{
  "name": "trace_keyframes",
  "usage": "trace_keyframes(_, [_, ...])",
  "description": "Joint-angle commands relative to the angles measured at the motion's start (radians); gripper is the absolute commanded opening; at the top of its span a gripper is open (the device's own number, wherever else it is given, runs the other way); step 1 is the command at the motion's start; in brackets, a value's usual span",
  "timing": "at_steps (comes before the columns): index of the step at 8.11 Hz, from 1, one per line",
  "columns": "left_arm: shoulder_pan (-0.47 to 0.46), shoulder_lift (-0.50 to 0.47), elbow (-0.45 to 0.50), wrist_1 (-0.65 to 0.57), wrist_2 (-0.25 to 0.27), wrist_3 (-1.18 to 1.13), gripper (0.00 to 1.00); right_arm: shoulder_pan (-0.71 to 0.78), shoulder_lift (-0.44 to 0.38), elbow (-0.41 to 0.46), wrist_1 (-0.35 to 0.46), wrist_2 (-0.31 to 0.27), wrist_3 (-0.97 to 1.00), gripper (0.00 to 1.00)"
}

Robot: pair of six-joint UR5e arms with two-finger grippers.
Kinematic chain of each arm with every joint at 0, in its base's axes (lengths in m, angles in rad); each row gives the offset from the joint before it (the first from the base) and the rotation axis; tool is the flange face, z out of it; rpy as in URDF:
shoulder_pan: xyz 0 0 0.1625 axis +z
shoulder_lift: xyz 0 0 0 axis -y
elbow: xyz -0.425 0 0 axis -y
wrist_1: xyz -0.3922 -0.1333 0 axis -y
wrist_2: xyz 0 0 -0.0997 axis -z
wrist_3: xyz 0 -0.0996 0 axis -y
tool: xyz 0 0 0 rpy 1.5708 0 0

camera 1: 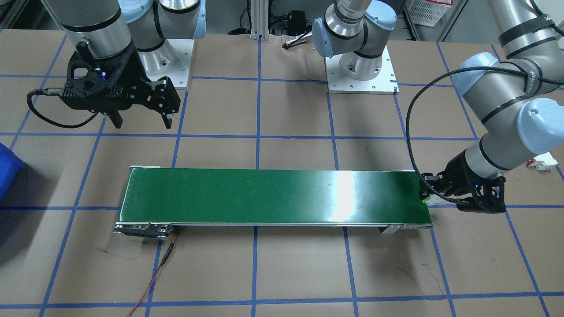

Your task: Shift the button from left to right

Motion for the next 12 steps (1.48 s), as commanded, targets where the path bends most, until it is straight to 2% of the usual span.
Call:
trace_keyframes(1, [-0.001,-0.01,-0.044,0.02,0.006,0.0,0.0,0.0,0.0,0.001,0.001,0.0,0.0,1.0])
trace_keyframes(7, [-0.001,-0.03,-0.072,0.042,0.01,-0.002,0.0,0.0,0.0,0.003,-0.001,-0.002,-0.005,1.0])
trace_keyframes(8, [-0.001,-0.032,-0.072,0.042,0.01,-0.008,0.25,-0.002,0.0,0.003,-0.001,-0.002,-0.005,1.0])
trace_keyframes(10, [-0.002,-0.021,-0.072,0.04,-0.002,-0.08,0.92,0.0,0.0,0.003,-0.001,-0.002,-0.005,1.0])
trace_keyframes(11, [-0.014,-0.009,-0.069,0.034,0.004,-0.085,1.0,-0.002,0.0,0.003,-0.001,-0.002,-0.005,1.0])
trace_keyframes(12, [-0.028,0.014,-0.06,0.024,0.003,-0.086,1.0,-0.002,0.0,0.003,-0.001,-0.002,-0.005,1.0])
